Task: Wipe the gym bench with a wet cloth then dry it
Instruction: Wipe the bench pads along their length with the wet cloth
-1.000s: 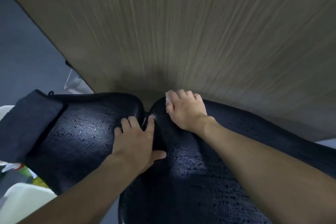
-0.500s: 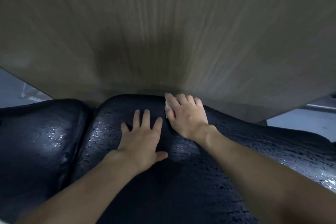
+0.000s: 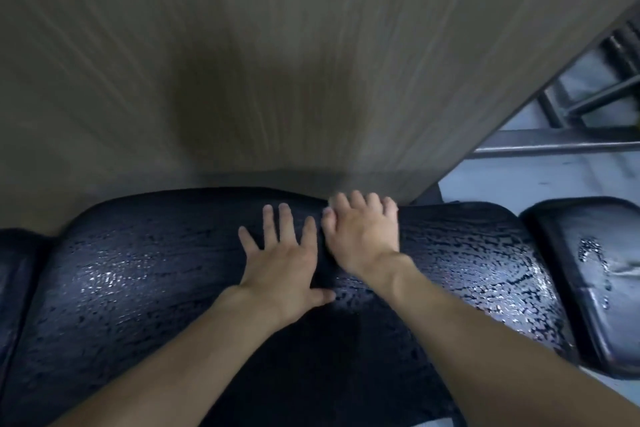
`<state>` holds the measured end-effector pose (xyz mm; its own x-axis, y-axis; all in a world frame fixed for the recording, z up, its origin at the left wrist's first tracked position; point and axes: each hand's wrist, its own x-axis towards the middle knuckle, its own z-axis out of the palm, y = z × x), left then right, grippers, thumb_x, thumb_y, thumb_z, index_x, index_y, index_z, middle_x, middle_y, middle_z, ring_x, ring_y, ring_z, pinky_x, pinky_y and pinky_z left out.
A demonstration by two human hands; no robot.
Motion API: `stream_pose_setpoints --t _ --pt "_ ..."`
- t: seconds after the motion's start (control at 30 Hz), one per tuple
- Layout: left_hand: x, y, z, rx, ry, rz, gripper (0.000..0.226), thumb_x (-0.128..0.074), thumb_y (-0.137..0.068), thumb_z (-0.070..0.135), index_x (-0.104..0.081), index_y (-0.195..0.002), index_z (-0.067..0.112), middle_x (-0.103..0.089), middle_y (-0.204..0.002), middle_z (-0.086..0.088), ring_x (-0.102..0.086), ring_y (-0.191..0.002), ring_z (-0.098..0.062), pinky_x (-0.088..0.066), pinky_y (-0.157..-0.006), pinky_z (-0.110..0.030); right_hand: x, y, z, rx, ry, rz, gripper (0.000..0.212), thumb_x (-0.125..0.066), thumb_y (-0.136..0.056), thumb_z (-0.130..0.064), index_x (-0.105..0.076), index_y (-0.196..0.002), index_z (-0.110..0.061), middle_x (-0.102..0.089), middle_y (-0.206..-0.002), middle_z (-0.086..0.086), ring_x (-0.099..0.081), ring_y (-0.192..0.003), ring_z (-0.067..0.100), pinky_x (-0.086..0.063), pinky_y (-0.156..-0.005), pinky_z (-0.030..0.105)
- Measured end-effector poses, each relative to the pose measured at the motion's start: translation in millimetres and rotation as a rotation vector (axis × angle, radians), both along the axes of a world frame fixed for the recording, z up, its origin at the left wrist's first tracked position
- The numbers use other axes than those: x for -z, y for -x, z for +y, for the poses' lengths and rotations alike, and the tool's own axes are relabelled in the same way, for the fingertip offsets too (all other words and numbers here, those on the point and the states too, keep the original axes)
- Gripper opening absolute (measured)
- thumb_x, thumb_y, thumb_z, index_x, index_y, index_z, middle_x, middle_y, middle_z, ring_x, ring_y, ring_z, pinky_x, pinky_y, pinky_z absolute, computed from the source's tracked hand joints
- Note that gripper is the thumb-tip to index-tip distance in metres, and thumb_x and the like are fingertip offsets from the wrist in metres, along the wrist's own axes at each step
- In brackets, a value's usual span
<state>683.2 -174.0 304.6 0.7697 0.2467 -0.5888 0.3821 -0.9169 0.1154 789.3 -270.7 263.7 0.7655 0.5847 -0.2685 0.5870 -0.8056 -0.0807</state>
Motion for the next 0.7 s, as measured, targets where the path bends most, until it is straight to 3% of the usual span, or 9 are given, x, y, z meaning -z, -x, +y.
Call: stream_pose_setpoints --t 0.17,0.27,0.43,0.57,0.7 --pt "5.0 -13.6 -30.2 -0.035 0.009 -0.076 0.121 -0.061 -0.079 0.068 0.015 -0.152 0.008 0.024 -0.161 -0.011 0.026 -0.146 -0.031 -0.002 -0.116 -0.067 5.4 -21.9 -42.1 -0.209 -0.101 -0.064 0.049 -0.015 -0.101 -0.045 -0.045 -0.134 -0.023 -0.062 -0.115 0.003 -0.056 -0.103 0.028 -0.039 -0.092 0.043" --pt "4.6 -31.5 -65.7 0.097 0.032 -0.106 0.121 -0.059 -0.079 0.069 0.018 -0.152 0.011 0.023 -0.161 -0.008 0.027 -0.146 -0.030 0.001 -0.116 -0.067 7.7 -38.3 -82.4 -0.134 -0.080 -0.091 0.050 -0.017 -0.100 -0.046 -0.051 -0.128 -0.023 -0.062 -0.110 0.004 -0.055 -0.102 0.030 -0.035 -0.101 0.044" --pt "4.3 -60.8 -118.3 0.234 0.068 -0.097 0.122 -0.061 -0.079 0.068 0.019 -0.152 0.012 0.024 -0.161 -0.011 0.028 -0.146 -0.032 0.003 -0.113 -0.069 11.4 -64.8 -134.1 0.039 -0.107 -0.134 0.047 -0.021 -0.097 -0.047 -0.054 -0.123 -0.025 -0.059 -0.114 0.004 -0.049 -0.118 0.029 -0.024 -0.115 0.046" --pt "2.9 -64.7 -148.4 0.402 0.068 -0.061 0.119 -0.060 -0.078 0.070 0.016 -0.153 0.017 0.028 -0.159 -0.012 0.031 -0.143 -0.036 0.005 -0.109 -0.074 17.6 -75.4 -165.4 0.207 -0.138 -0.195 0.042 -0.024 -0.096 -0.045 -0.050 -0.123 -0.025 -0.054 -0.121 0.001 -0.045 -0.122 0.025 -0.026 -0.112 0.044" --pt "6.8 -60.2 -164.8 0.480 0.021 -0.032 0.120 -0.059 -0.078 0.071 0.017 -0.153 0.015 0.033 -0.156 -0.020 0.034 -0.141 -0.041 0.006 -0.107 -0.077 16.9 -73.5 -190.6 0.377 -0.160 -0.160 0.045 -0.024 -0.099 -0.046 -0.035 -0.139 -0.026 -0.047 -0.131 0.005 -0.045 -0.122 0.028 -0.038 -0.098 0.046"
